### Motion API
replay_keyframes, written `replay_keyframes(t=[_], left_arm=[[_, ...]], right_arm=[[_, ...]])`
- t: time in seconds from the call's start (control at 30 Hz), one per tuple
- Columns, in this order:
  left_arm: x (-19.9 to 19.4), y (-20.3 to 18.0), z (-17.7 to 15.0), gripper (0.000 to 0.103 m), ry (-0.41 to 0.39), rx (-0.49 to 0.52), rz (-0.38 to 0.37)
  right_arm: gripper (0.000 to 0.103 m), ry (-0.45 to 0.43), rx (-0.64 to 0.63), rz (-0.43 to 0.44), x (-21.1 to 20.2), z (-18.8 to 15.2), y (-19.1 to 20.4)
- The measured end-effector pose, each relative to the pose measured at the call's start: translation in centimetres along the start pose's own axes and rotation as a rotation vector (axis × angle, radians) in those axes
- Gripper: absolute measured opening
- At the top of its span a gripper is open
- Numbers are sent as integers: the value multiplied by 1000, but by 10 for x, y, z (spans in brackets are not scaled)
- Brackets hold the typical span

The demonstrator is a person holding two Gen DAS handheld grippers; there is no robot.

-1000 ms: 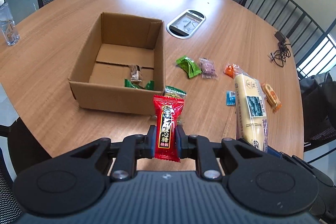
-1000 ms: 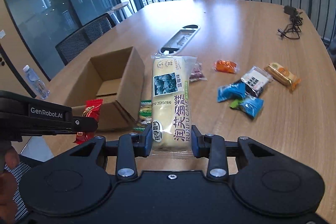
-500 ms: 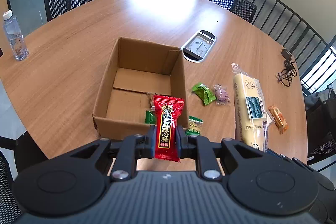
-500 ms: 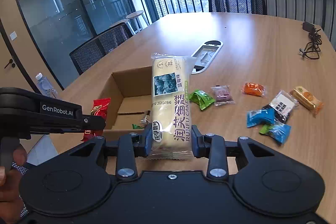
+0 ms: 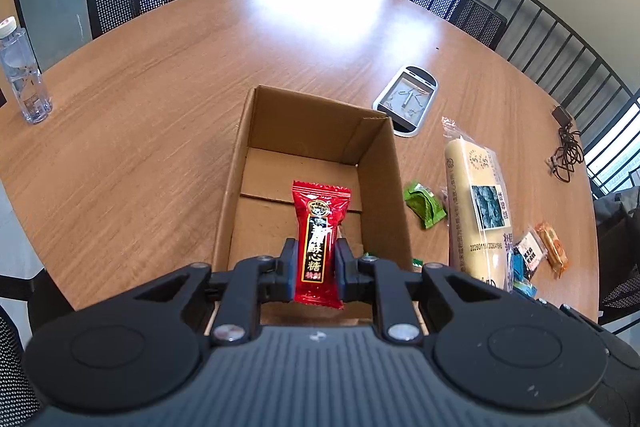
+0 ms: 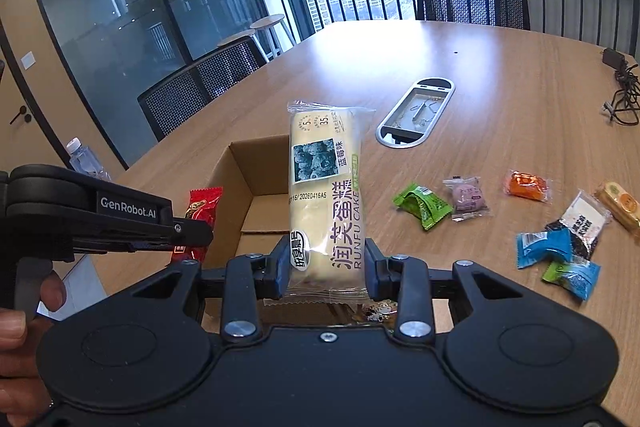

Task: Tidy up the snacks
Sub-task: 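Carry the red candy and cake bar over the cardboard box, then open both grippers to drop the red candy and cake bar into the box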

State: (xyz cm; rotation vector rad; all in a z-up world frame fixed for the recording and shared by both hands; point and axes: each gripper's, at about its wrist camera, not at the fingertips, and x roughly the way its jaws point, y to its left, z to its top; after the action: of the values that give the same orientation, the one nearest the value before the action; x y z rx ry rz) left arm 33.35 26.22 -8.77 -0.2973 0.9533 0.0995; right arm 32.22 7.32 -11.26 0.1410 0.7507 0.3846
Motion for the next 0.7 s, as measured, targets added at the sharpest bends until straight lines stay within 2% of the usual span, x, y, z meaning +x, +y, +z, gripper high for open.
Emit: replay_keyframes(t=[0.4,0.63,0.7], left_arm=[[37,19,11,18,44,-43,-28],[34,28,14,22,30,-58,-10],[30,30,15,26,26,-54,-10]], right_arm=[[35,65,-47,-5,25,2,12],[35,78,-59,5,35,5,19],[35,77,-65,12,39,6,23]])
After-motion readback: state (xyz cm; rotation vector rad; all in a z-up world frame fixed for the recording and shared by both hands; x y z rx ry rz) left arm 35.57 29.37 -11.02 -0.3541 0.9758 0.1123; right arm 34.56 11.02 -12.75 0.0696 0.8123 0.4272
